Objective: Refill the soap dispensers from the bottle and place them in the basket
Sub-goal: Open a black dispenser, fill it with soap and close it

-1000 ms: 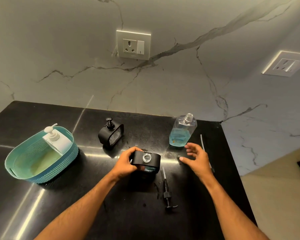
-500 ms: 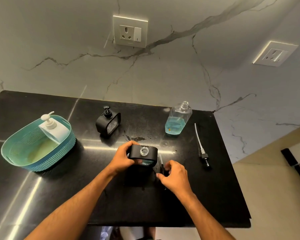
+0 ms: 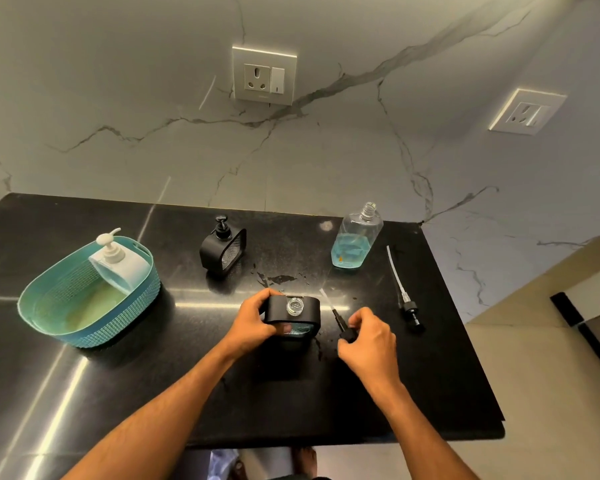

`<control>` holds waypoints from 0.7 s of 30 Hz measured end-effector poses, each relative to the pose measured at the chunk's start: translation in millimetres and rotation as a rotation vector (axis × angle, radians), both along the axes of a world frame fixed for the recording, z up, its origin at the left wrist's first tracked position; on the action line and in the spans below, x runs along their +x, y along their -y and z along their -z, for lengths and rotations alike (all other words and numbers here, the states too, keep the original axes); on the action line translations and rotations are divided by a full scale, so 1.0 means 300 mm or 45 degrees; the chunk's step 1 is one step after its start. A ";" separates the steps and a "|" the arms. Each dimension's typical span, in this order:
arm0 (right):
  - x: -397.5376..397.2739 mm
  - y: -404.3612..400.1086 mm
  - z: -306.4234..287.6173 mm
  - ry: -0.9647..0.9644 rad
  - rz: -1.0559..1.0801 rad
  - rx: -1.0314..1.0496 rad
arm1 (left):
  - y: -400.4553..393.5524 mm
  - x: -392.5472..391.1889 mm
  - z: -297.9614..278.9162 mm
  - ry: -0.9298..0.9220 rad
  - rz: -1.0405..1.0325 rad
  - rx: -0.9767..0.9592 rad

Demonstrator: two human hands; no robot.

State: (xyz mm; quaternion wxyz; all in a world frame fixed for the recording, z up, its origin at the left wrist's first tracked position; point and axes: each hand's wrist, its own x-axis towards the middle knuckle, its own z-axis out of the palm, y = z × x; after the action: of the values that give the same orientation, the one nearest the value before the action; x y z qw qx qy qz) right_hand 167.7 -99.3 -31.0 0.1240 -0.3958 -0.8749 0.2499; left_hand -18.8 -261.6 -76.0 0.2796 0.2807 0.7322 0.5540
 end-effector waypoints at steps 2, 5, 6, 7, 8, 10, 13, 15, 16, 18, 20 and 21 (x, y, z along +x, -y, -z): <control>-0.006 0.005 -0.074 -0.131 -0.007 0.084 | 0.001 -0.003 0.006 -0.007 0.000 0.002; -0.017 0.036 -0.197 -0.310 -0.115 0.171 | 0.001 -0.005 0.013 -0.010 0.005 0.004; -0.020 0.048 -0.235 -0.343 -0.157 0.203 | 0.000 -0.006 0.016 -0.016 0.007 0.004; -0.021 0.060 -0.270 -0.358 -0.197 0.233 | -0.001 -0.007 0.018 -0.022 0.009 0.008; -0.024 0.073 -0.301 -0.354 -0.233 0.256 | -0.003 -0.009 0.022 -0.030 0.008 0.010; -0.028 0.093 -0.342 -0.306 -0.293 0.285 | -0.002 -0.013 0.026 -0.037 0.012 0.010; -0.042 0.107 -0.367 -0.186 -0.333 0.304 | -0.002 -0.018 0.034 -0.048 0.025 0.013; -0.060 0.111 -0.373 -0.090 -0.349 0.319 | -0.001 -0.020 0.037 -0.057 0.026 0.016; -0.073 0.112 -0.375 -0.040 -0.361 0.316 | -0.001 -0.020 0.039 -0.060 0.025 0.016; -0.105 0.113 -0.382 0.057 -0.391 0.301 | -0.003 -0.020 0.041 -0.065 0.022 0.022; -0.149 0.120 -0.391 0.137 -0.436 0.290 | -0.005 -0.019 0.045 -0.073 0.021 0.033; -0.175 0.123 -0.392 0.164 -0.465 0.284 | -0.005 -0.019 0.045 -0.077 0.020 0.036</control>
State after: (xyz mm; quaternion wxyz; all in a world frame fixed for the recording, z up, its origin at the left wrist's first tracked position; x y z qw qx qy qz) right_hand 115.2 -136.2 86.6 0.0635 -0.2300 -0.9604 0.1440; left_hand -24.6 -260.0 -89.6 0.2577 0.3069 0.7302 0.5534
